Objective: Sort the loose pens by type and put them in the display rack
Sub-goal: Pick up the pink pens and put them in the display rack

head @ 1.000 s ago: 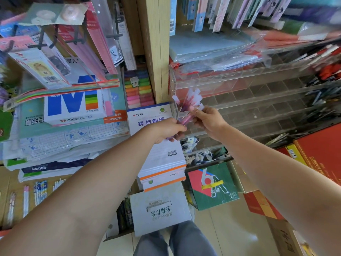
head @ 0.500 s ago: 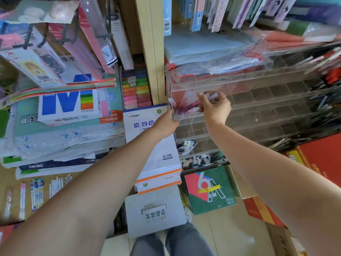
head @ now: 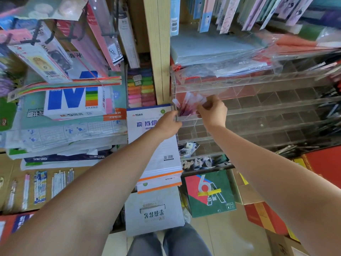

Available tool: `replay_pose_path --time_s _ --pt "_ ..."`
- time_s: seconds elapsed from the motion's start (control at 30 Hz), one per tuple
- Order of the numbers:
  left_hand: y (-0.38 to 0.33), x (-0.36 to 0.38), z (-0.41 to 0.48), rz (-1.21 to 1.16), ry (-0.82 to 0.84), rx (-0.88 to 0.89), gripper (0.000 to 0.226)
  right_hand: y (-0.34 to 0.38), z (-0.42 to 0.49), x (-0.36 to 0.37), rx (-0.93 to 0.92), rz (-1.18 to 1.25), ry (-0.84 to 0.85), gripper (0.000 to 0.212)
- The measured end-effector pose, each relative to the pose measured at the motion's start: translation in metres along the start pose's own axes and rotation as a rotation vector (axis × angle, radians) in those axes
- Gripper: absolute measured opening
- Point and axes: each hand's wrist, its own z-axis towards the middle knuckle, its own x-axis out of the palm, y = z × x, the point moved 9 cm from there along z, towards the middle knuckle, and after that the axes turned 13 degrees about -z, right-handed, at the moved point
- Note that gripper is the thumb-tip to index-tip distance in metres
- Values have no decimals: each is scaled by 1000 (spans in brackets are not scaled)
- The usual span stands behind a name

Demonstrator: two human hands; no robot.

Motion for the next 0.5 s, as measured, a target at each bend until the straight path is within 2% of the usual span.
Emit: replay_pose_path --time_s 0.1,0.2,0.27,0.37,0.5 --pt "1 2 -1 14 6 -9 53 4 4 8 -47 -179 51 14" --pt "2 4 -1 22 22 4 44 4 2 0 -77 -86 -42 35" --pt "2 5 -1 22 13 13 40 6 -1 -4 -151 -78 -103 24" --pt "6 6 0 25 -1 13 36 8 1 0 -191 -150 -78 6" --pt "6 12 -5 -12 22 24 43 12 7 3 -163 -202 -20 12"
